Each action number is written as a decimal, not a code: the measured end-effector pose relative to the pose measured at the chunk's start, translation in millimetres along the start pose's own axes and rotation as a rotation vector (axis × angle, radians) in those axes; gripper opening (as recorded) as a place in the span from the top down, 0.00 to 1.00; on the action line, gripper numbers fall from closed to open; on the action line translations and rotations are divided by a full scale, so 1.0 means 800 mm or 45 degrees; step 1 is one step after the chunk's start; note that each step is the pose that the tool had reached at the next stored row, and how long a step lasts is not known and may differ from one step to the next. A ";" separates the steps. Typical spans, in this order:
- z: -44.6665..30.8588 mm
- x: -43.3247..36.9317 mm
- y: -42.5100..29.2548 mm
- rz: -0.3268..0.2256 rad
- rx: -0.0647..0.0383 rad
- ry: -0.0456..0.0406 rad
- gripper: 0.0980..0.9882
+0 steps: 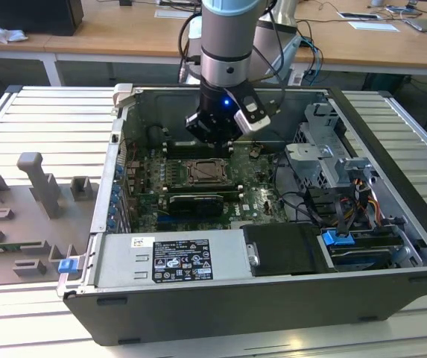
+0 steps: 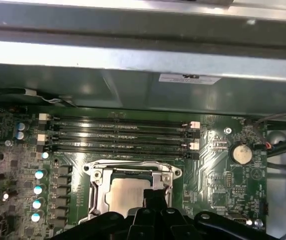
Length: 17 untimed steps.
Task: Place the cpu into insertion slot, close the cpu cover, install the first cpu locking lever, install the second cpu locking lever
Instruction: 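Install the second cpu locking lever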
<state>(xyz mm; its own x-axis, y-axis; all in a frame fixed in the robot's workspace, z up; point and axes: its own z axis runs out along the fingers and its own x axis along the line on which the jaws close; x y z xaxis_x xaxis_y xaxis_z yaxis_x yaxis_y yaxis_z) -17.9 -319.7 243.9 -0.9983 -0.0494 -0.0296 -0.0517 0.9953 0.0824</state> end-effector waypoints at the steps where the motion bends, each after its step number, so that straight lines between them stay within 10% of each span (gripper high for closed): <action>1: -0.0003 0.000 -0.0004 0.000 0.000 0.000 0.99; 13: -0.0034 0.003 -0.0375 0.000 -0.002 0.000 0.99; 15: -0.0036 0.003 -0.0428 0.000 -0.018 0.000 0.99; 17: -0.0033 0.003 -0.0500 0.002 -0.077 -0.003 0.99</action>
<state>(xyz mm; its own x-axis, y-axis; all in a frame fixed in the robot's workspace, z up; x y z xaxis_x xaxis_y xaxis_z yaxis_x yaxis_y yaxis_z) -18.7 -359.9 243.1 -0.9983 -0.0479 -0.0318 -0.0519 0.9885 0.1422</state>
